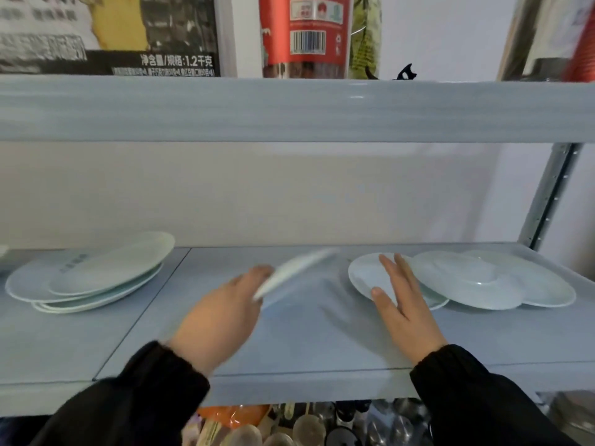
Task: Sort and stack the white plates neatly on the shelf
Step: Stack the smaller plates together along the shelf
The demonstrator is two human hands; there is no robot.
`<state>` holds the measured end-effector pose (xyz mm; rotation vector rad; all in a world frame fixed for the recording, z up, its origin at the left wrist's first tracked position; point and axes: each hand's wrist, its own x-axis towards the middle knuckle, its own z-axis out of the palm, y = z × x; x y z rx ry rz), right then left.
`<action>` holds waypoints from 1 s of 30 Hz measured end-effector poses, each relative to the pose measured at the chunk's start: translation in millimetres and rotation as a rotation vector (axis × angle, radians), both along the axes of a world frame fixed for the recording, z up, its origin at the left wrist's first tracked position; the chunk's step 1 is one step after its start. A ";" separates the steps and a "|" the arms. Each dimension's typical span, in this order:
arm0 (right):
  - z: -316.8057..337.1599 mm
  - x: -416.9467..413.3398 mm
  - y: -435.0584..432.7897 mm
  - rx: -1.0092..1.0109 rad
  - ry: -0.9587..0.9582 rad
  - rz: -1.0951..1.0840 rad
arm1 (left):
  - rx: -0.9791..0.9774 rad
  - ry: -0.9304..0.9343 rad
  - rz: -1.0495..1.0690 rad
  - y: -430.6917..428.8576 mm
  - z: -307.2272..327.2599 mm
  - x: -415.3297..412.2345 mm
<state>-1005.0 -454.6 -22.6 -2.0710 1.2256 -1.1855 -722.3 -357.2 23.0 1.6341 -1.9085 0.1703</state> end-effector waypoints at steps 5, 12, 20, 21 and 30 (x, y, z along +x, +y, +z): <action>2.7 0.7 3.5 0.013 0.064 0.009 | 0.219 0.960 0.038 -50.7 19.4 19.1; -3.4 -1.2 -0.7 0.007 0.111 -0.051 | 0.322 1.122 0.138 -90.4 -24.7 29.5; -11.3 1.9 -13.2 -0.028 0.270 -0.131 | 0.375 0.611 0.248 -102.9 -43.0 49.7; -13.0 2.4 -14.6 -0.039 0.306 -0.168 | 0.371 0.580 0.235 -103.1 -44.2 49.8; -15.2 1.1 -21.3 -0.011 0.610 -0.389 | 0.368 0.504 0.140 -97.1 -49.9 69.8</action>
